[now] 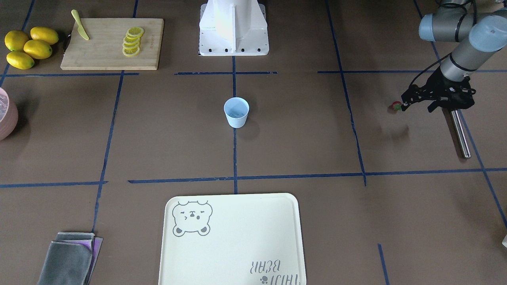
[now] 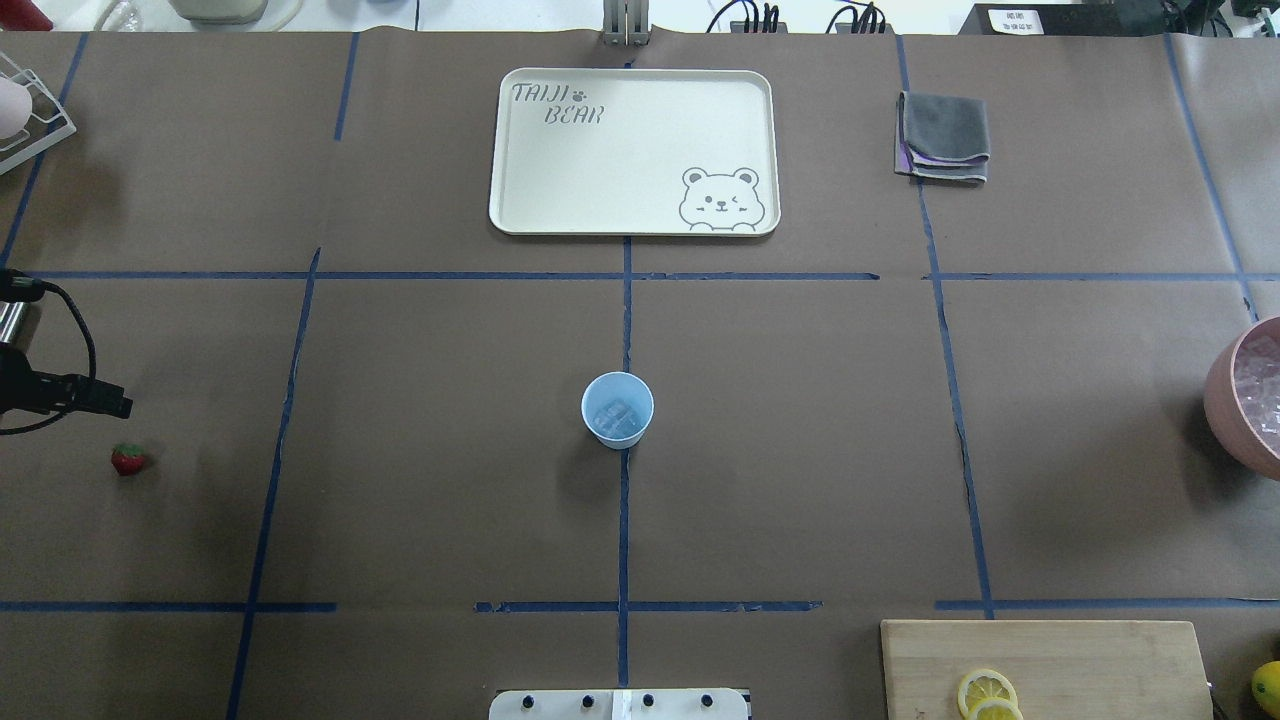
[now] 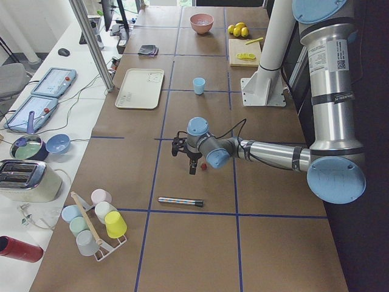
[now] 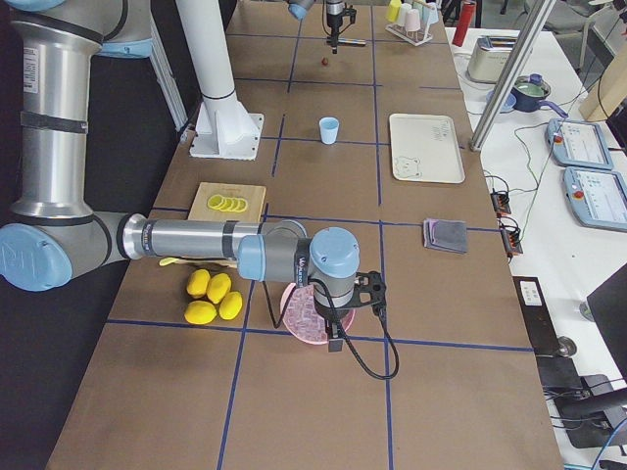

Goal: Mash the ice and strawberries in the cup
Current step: 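Reach the left gripper down and grasp the red strawberry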

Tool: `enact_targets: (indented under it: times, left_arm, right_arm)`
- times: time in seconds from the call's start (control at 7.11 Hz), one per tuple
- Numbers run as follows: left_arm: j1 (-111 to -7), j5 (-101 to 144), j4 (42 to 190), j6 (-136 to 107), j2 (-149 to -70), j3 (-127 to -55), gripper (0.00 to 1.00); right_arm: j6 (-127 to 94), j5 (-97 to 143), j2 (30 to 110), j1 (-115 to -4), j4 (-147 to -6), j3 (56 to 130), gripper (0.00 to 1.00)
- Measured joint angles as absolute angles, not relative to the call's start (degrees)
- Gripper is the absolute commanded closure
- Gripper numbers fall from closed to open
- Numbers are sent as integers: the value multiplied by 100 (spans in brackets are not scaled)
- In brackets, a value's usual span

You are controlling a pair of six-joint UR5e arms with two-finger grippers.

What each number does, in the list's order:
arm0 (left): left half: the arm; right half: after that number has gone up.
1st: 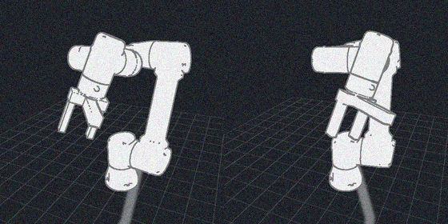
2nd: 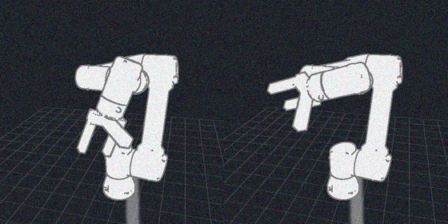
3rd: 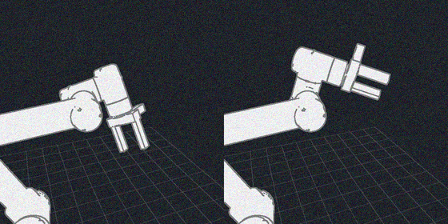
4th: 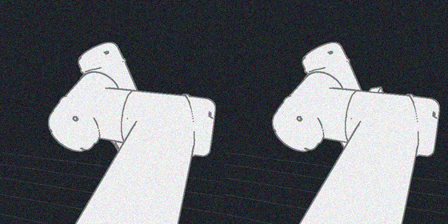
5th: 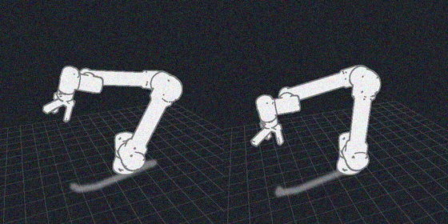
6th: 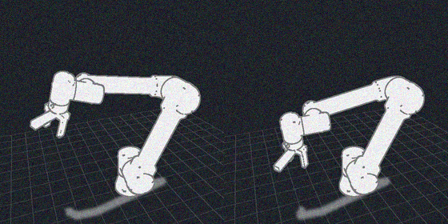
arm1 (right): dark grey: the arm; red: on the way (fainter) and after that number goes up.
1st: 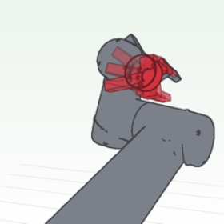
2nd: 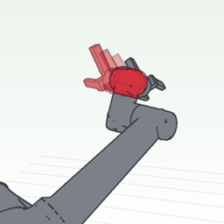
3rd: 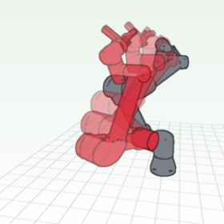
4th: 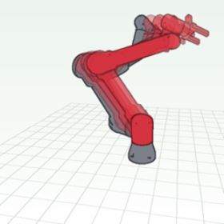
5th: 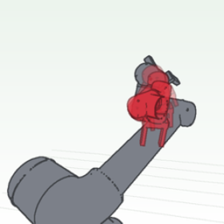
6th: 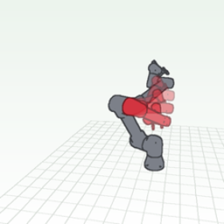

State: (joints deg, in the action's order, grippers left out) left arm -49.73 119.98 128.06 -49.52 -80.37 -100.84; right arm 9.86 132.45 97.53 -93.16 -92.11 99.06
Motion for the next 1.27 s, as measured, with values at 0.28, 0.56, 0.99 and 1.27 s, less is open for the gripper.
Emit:
enact_targets:
  times: [0.28,0.56,0.99,1.27]
  left_arm:
    - [-4594,11875,12837,-5018,-8034,-10081,0]
    - [-4393,11860,12840,-5029,-8030,-10069,3]
    - [-4337,11865,12841,-5026,-7974,-10068,95]
    - [-4341,11859,12841,-5001,-7908,-10102,100]
  right_arm:
    - [992,13240,9755,-9316,-9211,9893,0]
    - [993,13237,9767,-9316,-9213,9883,0]
    - [991,13236,9781,-9316,-9214,9883,0]
    - [991,13236,9781,-9316,-9215,9887,0]
